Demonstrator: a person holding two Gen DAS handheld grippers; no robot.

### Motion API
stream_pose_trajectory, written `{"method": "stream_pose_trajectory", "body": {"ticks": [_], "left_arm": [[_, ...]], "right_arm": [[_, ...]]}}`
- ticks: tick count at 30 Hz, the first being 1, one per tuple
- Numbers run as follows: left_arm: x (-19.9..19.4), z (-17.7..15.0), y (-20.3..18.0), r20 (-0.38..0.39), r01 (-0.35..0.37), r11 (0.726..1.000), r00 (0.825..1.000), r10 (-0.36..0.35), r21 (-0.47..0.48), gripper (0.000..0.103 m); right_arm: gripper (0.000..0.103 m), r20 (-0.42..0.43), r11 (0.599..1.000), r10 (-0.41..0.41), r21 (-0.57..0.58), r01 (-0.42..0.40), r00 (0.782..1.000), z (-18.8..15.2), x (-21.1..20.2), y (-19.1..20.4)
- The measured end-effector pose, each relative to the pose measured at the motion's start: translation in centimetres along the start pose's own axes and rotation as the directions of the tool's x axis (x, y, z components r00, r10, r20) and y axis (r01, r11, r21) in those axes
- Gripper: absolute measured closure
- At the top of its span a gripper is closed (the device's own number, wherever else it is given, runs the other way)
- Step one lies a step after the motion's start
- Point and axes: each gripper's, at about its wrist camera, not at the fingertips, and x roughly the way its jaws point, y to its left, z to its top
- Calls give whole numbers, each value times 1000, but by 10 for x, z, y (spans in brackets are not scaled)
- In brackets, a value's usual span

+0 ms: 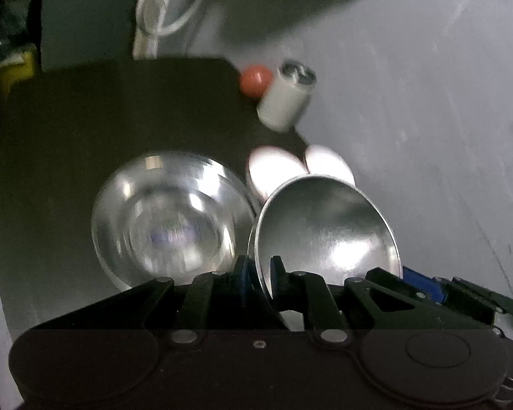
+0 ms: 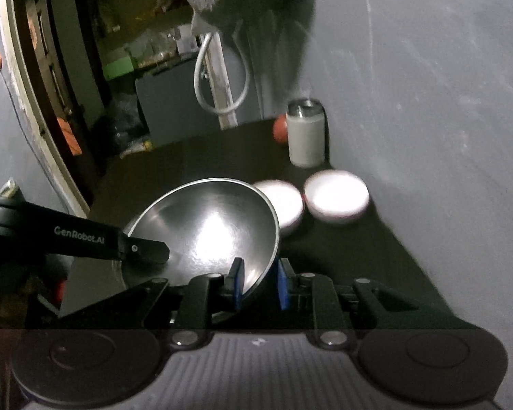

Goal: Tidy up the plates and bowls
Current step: 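Lift the steel bowl with both grippers toward the stacked plates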

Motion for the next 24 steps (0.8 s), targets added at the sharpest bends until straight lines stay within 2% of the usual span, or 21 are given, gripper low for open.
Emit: {"method": "stream_pose_trajectory", "body": {"ticks": [5, 9, 17, 24], "left_arm": [[1, -33, 0, -95, 19, 1000, 995, -17, 12, 89], [1, -47, 0, -144, 18, 1000, 990, -14, 23, 89], [-2, -68, 4, -204, -7, 1000, 979, 13, 29, 89], [1, -72, 9, -243, -39, 999, 969, 41, 14, 89]], "right_arm": [[80, -61, 999, -17, 34, 19, 998, -35, -20, 0], [80, -101, 998, -20, 56, 25, 995, -54, -30, 2], [80, -161, 998, -14, 57, 23, 987, -71, -34, 10], [80, -194, 999, 3, 46, 6, 981, -75, -30, 15]]}}
